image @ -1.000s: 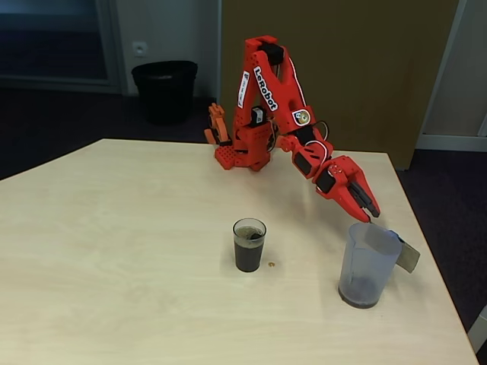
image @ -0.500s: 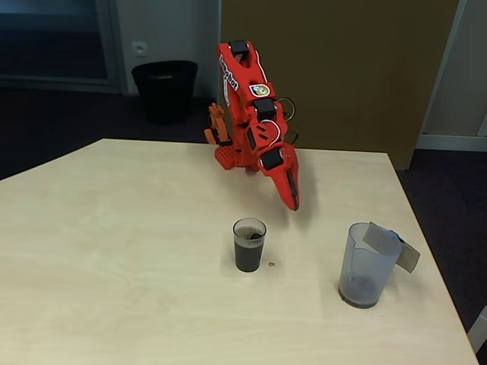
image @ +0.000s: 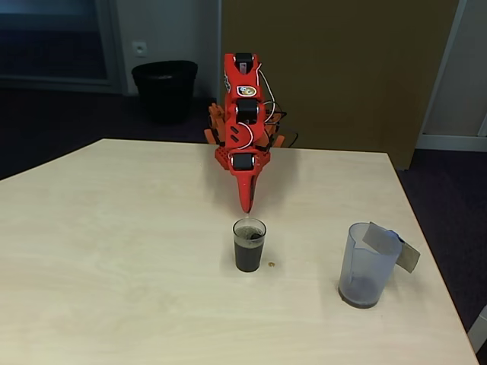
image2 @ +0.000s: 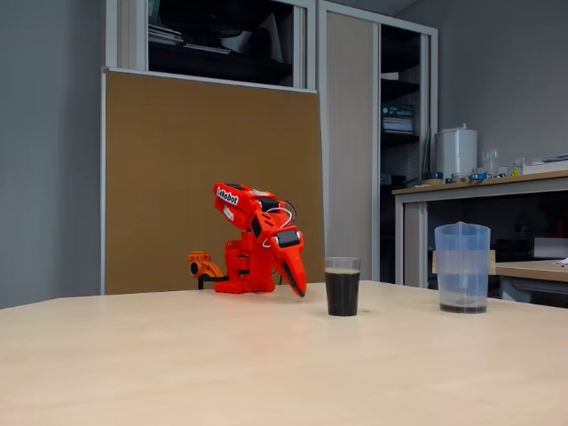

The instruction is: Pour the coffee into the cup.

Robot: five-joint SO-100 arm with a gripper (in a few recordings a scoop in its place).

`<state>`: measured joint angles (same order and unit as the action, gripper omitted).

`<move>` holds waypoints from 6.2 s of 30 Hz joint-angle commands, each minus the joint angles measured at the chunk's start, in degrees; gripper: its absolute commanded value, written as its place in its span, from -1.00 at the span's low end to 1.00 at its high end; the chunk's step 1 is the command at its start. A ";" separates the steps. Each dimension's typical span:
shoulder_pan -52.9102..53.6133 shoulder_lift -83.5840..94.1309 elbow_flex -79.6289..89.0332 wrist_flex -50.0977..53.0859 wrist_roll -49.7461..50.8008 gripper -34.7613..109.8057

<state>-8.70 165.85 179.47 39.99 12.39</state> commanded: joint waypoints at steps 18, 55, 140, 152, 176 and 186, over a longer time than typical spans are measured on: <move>2.99 24.79 0.53 29.53 -2.72 -0.52; -3.43 24.52 0.53 29.44 -2.64 -0.41; -3.16 24.52 0.53 29.44 -2.64 -0.42; -3.16 24.52 0.53 29.44 -2.64 -0.42; -3.16 24.52 0.53 29.44 -2.64 -0.42; -3.16 24.52 0.53 29.44 -2.64 -0.42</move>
<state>-11.34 189.58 179.65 68.82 9.23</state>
